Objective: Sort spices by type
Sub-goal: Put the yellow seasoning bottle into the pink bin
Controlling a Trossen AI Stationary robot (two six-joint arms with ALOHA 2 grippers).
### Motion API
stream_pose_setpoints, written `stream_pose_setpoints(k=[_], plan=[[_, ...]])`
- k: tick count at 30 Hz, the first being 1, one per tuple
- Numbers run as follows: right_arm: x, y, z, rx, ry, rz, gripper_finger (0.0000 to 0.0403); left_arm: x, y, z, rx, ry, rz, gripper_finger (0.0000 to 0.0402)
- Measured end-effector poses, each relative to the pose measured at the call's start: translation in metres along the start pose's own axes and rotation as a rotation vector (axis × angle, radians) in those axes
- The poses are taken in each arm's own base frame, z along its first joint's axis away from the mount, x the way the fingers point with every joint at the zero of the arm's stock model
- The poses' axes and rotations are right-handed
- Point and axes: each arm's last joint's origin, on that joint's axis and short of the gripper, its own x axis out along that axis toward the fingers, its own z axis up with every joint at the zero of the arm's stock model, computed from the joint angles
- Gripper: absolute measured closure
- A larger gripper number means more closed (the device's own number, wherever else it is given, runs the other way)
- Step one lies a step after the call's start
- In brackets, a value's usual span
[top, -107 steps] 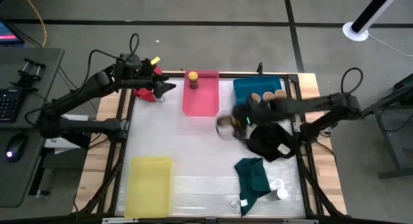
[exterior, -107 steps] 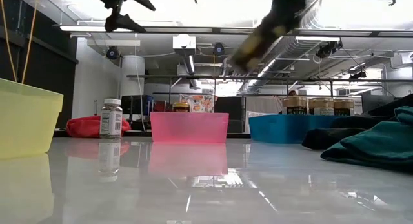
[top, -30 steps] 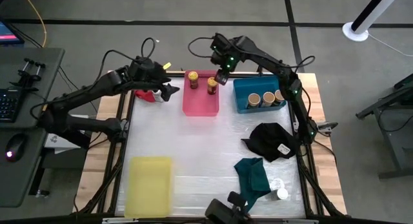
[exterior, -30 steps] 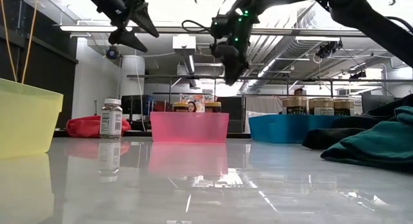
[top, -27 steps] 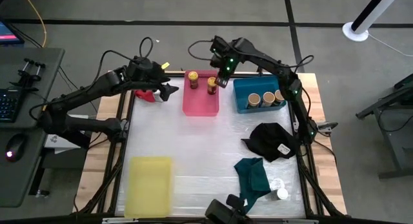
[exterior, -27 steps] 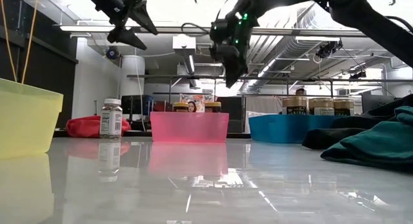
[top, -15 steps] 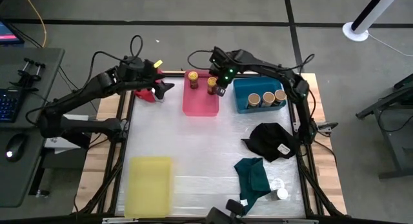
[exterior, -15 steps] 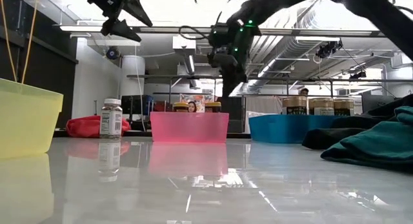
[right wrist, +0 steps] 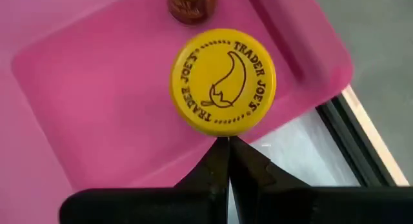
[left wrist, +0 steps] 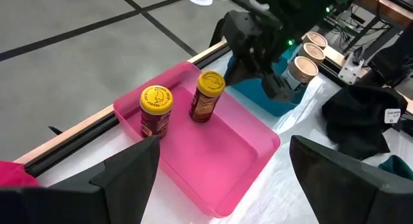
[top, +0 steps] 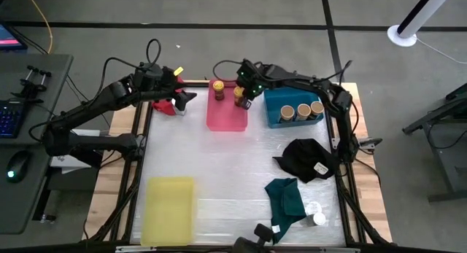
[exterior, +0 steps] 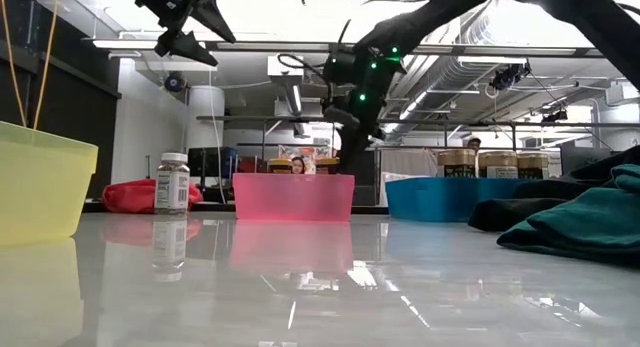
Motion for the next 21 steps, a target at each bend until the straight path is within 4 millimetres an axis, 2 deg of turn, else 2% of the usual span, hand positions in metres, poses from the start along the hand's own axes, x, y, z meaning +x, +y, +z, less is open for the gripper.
stream_pose_setpoints(k=[5,21], plan=[[0.007,0.000,-0.002,0.021,0.016,0.000,0.0402,0.000,0.000,0.000,-0.009,0.001,0.000,0.0069],[0.023,0.003,0.011,0.066,-0.103,-0.028,0.0403,0.000,0.000,0.000,-0.009,0.001,0.000,0.0069]])
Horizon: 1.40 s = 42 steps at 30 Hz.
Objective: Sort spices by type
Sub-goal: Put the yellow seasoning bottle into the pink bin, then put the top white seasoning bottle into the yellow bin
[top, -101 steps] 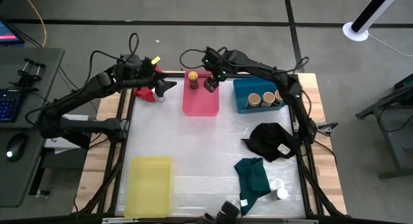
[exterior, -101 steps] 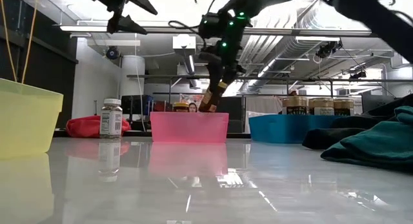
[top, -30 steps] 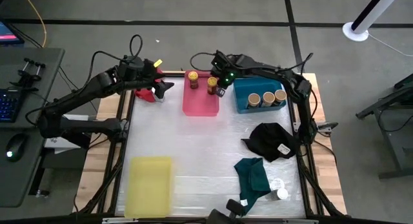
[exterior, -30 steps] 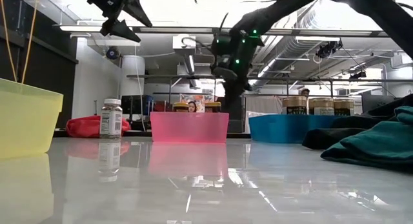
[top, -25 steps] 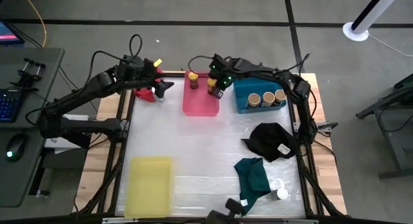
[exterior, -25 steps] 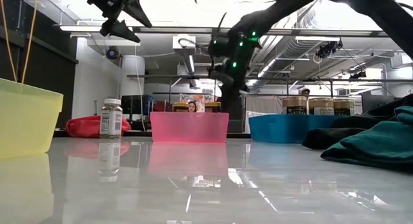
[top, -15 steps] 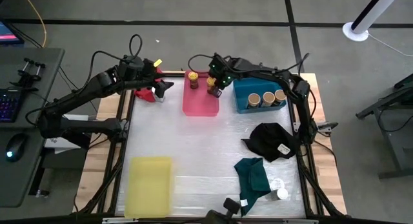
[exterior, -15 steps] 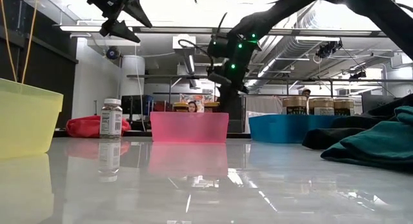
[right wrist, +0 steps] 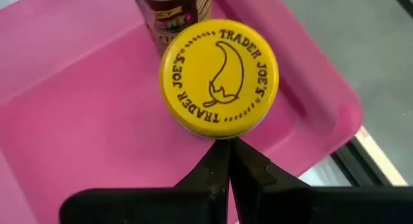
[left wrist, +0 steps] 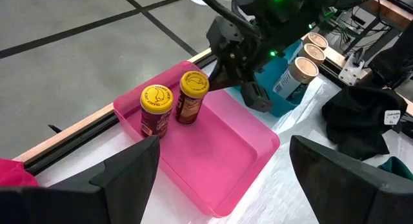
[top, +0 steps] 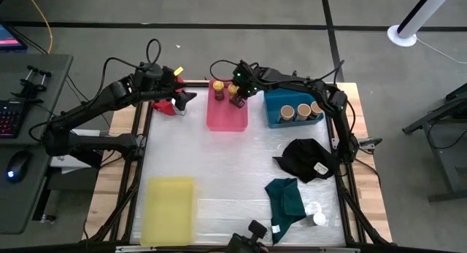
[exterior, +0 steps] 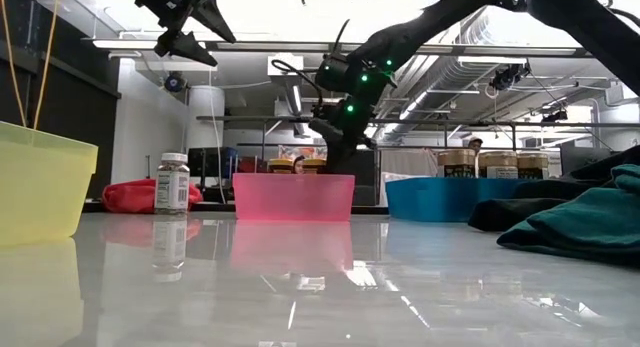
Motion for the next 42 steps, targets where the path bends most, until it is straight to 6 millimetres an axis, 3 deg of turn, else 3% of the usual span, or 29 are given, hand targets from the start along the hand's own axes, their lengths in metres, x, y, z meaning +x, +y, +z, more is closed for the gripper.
stream_pose_setpoints(k=[13,22,28,33,36,42], plan=[[0.016,0.003,0.003,0.010,-0.054,0.000,0.0403,0.000,0.000,0.000,-0.007,0.001,-0.001,0.0069],[0.015,0.003,0.012,0.022,-0.149,0.004,0.0403,0.000,0.000,0.000,-0.008,0.001,-0.001,0.0069],[0.011,0.001,0.006,-0.047,-0.078,-0.003,0.0403,0.000,0.000,-0.001,-0.007,0.012,0.002,0.0069],[-0.006,-0.003,0.007,-0.080,-0.061,-0.005,0.0403,0.000,0.000,-0.001,-0.018,0.014,0.003,0.0069],[-0.025,-0.007,0.007,-0.099,-0.050,-0.007,0.0403,0.001,0.002,-0.005,-0.136,0.057,0.021,0.0069],[-0.072,-0.028,0.007,-0.027,-0.057,0.092,0.0403,0.018,0.020,-0.006,-0.127,0.420,0.251,0.0073]])
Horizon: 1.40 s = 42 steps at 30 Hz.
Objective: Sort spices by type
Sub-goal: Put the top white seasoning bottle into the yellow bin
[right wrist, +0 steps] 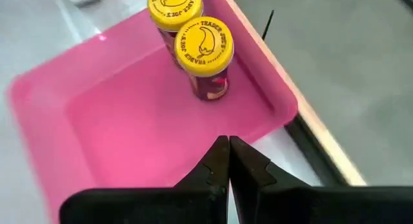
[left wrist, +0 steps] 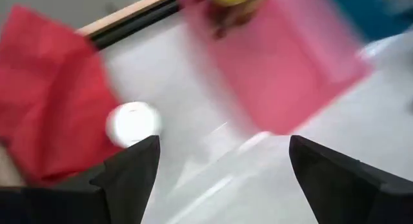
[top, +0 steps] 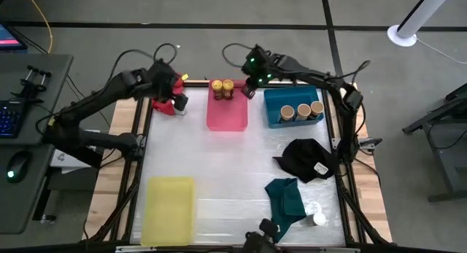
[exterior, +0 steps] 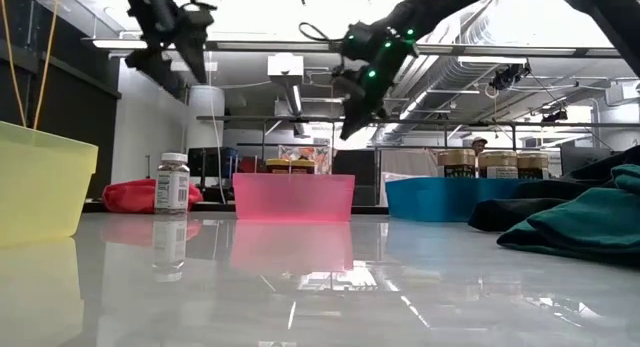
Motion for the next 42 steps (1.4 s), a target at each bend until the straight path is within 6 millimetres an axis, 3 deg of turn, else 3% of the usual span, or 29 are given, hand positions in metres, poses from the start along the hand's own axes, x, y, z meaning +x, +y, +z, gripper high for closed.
stream_pose_setpoints(k=[6,10,18,28,35,39,42], plan=[[-0.021,0.002,-0.006,0.091,0.050,0.099,0.0403,0.059,0.021,0.020,-0.112,0.241,0.180,0.0083],[-0.022,0.014,-0.008,0.070,0.080,0.115,0.0403,0.079,0.027,0.022,-0.187,0.274,0.239,0.0087],[-0.022,0.031,-0.007,0.007,0.071,0.139,0.0403,0.086,0.037,0.025,-0.266,0.227,0.296,0.0088],[-0.022,0.032,-0.007,-0.015,0.071,0.141,0.0403,0.124,0.055,0.002,-0.412,0.234,0.181,0.0088],[-0.022,0.032,-0.007,-0.022,0.071,0.140,0.0403,0.131,0.058,-0.004,-0.407,0.229,0.162,0.0089],[-0.022,0.032,-0.007,-0.023,0.071,0.141,0.0403,0.131,0.057,-0.004,-0.362,0.231,0.162,0.0119],[-0.022,0.031,-0.007,-0.013,0.075,0.140,0.0403,0.131,0.056,-0.005,-0.329,0.243,0.162,0.0178]])
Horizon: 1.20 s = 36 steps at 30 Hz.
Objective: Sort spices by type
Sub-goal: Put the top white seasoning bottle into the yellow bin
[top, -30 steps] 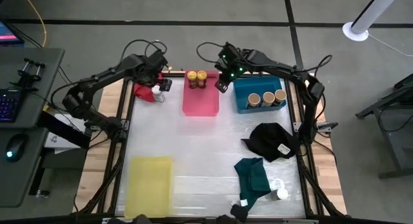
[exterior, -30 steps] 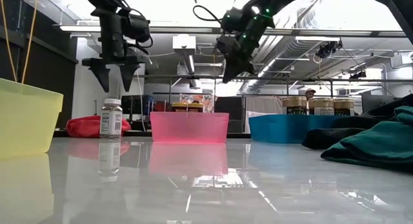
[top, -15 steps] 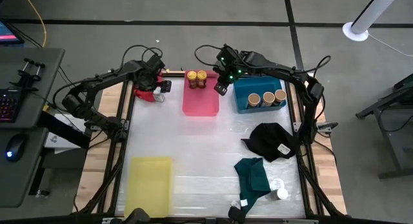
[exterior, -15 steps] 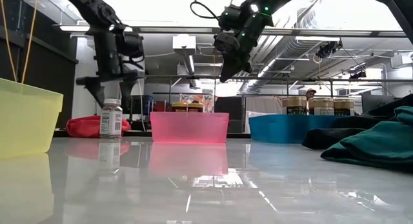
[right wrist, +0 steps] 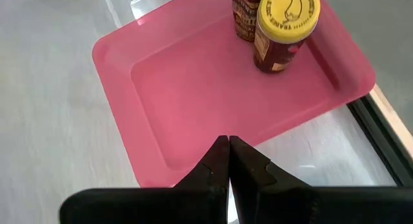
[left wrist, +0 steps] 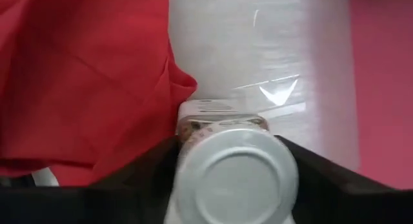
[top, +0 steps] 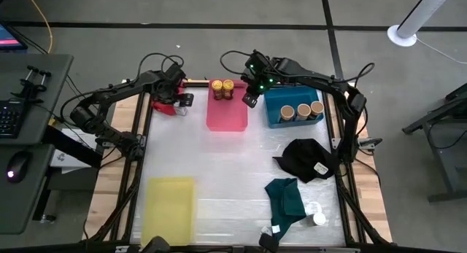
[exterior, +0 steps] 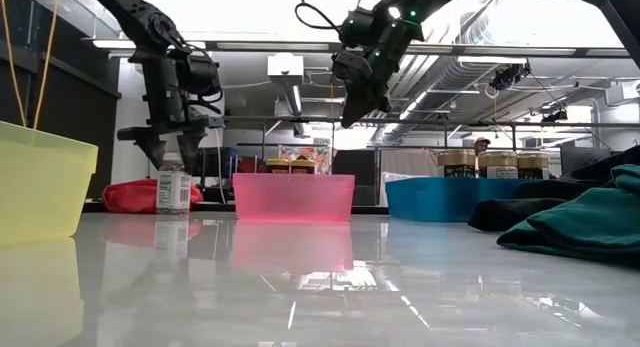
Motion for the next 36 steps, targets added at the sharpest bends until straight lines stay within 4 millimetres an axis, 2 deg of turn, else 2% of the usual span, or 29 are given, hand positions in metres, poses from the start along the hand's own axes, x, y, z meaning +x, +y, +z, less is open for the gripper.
stream_pose_setpoints(k=[2,3,7,10,12,16,19,23,27,31,36], plan=[[-0.002,0.000,-0.001,0.019,0.009,0.000,0.0403,0.000,-0.002,-0.001,0.028,0.002,-0.006,0.0227],[-0.004,0.000,-0.002,0.027,0.012,0.001,0.0403,0.000,-0.003,-0.001,0.044,0.002,-0.011,0.0238],[-0.022,0.004,-0.004,0.077,0.007,0.001,0.0403,-0.002,-0.006,-0.005,0.120,0.015,-0.017,0.0235],[-0.046,0.011,-0.008,0.114,-0.008,0.004,0.0403,-0.011,-0.005,-0.009,0.172,0.034,-0.029,0.0235],[-0.068,0.019,-0.012,0.128,-0.031,0.011,0.0403,-0.025,-0.006,-0.007,0.206,-0.009,-0.057,0.0235],[-0.118,0.045,-0.025,0.136,-0.099,0.037,0.0403,-0.067,-0.015,-0.007,0.321,-0.147,-0.171,0.0235],[-0.153,0.067,-0.040,0.141,-0.144,0.051,0.0403,-0.104,-0.029,-0.018,0.468,-0.249,-0.281,0.0235],[-0.188,0.097,-0.065,0.131,-0.170,0.042,0.0403,-0.138,-0.046,-0.053,0.632,-0.291,-0.385,0.0235],[-0.211,0.123,-0.087,0.109,-0.215,0.011,0.0403,-0.158,-0.064,-0.101,0.777,-0.249,-0.499,0.0235],[-0.217,0.143,-0.099,0.066,-0.238,-0.040,0.0403,-0.164,-0.076,-0.152,0.910,-0.167,-0.472,0.0235],[-0.213,0.161,-0.108,-0.014,-0.209,-0.060,0.0403,-0.164,-0.087,-0.212,0.977,-0.071,-0.417,0.0235]])
